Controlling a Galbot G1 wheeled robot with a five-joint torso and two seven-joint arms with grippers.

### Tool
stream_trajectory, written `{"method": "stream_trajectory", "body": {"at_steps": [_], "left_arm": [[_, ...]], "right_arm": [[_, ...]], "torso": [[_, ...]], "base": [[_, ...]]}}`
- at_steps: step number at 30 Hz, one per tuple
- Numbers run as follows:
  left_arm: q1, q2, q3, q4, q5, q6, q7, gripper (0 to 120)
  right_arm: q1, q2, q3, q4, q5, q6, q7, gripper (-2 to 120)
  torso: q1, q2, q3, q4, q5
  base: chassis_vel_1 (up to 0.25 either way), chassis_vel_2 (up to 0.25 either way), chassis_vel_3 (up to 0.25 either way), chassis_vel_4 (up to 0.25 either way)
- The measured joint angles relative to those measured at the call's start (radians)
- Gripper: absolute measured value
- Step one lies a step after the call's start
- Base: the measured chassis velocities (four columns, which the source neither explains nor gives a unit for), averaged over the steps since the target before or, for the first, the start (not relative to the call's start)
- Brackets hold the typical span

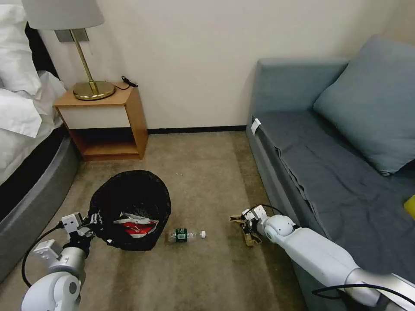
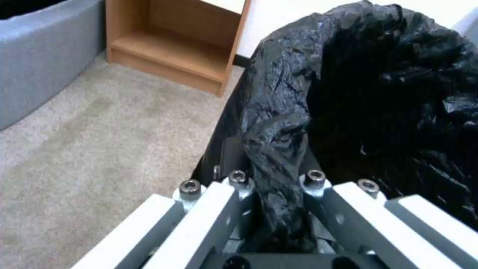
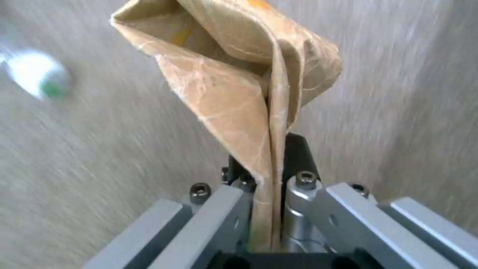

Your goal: Pick up the trash bin, then pick up the garbage on the floor and place it into the trash bin.

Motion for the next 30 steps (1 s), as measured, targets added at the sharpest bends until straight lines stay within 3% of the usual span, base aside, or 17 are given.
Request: {"method": "stream_trajectory", "body": {"at_steps": [8,18,30], "left_arm": [[0.000,0.014,0.006,0.009,-0.028,0.022,-0.013,4],[-0.004,0.026,0.025,0.018,-0.031,0.049,-0.022,4],[0.004,0.034,0.055,0.009,-0.029,0.072,-0.020,4]], "right_arm": [[-0.001,-0.057,0.103,0.309,0.116,0.020,0.082,0],[0.062,-0.051,0.121,0.585,0.204,0.085,0.155,0],[0.134,0.009,0.060,0.696,0.247,0.134,0.189,0]], "torso": [[0.000,0.000,0.000,0.0000,0.0000],[0.000,0.000,0.000,0.0002,-0.0004],[0.000,0.000,0.000,0.0001,-0.0001]], "base": [[0.000,0.000,0.000,0.000],[0.000,0.000,0.000,0.000],[0.000,0.000,0.000,0.000]]}}
